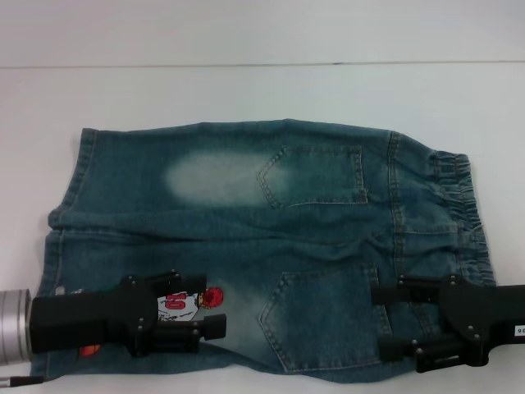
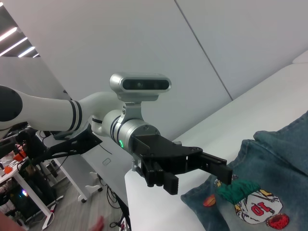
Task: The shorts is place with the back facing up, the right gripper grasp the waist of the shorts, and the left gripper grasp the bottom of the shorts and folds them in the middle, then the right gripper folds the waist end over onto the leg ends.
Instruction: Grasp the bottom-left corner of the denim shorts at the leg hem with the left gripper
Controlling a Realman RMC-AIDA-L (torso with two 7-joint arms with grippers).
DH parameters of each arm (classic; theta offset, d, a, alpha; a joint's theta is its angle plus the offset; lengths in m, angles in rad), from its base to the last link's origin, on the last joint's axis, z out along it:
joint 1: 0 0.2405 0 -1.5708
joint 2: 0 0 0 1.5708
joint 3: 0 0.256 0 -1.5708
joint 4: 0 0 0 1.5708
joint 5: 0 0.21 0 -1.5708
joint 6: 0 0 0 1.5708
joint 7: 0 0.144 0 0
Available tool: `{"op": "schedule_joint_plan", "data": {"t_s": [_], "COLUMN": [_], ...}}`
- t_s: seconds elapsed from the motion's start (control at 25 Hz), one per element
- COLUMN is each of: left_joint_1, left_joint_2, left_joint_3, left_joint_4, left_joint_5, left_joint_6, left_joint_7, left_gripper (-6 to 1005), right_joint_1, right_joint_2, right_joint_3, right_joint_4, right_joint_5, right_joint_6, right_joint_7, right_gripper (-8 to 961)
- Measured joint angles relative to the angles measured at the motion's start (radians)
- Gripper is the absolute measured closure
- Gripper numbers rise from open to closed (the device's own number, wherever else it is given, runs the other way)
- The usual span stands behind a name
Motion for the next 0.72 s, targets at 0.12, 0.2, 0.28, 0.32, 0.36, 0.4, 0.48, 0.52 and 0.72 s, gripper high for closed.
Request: {"op": "schedule_joint_plan", "data": {"t_s": [0.12, 0.2, 0.28, 0.32, 0.36, 0.4, 0.48, 0.52, 0.72], "left_joint_1": [0.000, 0.000, 0.000, 0.000, 0.000, 0.000, 0.000, 0.000, 0.000], "left_joint_2": [0.000, 0.000, 0.000, 0.000, 0.000, 0.000, 0.000, 0.000, 0.000], "left_joint_3": [0.000, 0.000, 0.000, 0.000, 0.000, 0.000, 0.000, 0.000, -0.006], "left_joint_4": [0.000, 0.000, 0.000, 0.000, 0.000, 0.000, 0.000, 0.000, 0.004], "left_joint_5": [0.000, 0.000, 0.000, 0.000, 0.000, 0.000, 0.000, 0.000, -0.003], "left_joint_6": [-0.001, -0.001, -0.001, -0.001, 0.000, 0.000, 0.000, 0.000, 0.001], "left_joint_7": [-0.001, -0.001, -0.001, -0.002, -0.002, -0.002, -0.002, -0.002, -0.002], "left_gripper": [61, 61, 62, 62, 62, 62, 62, 63, 63], "right_joint_1": [0.000, 0.000, 0.000, 0.000, 0.000, 0.000, 0.001, 0.001, 0.002], "right_joint_2": [0.000, 0.000, 0.002, 0.003, 0.003, 0.005, 0.007, 0.008, 0.010], "right_joint_3": [0.000, 0.000, 0.000, 0.000, 0.000, 0.000, 0.000, 0.000, 0.000], "right_joint_4": [0.000, 0.000, 0.000, 0.000, 0.000, 0.000, 0.000, 0.000, 0.000], "right_joint_5": [0.000, 0.000, 0.000, 0.000, 0.000, 0.000, 0.000, 0.001, 0.002], "right_joint_6": [0.002, 0.005, 0.008, 0.010, 0.011, 0.012, 0.012, 0.012, 0.012], "right_joint_7": [0.000, 0.000, 0.000, 0.000, 0.000, 0.000, 0.000, 0.000, 0.000], "right_gripper": [11, 11, 11, 11, 11, 11, 11, 11, 11]}}
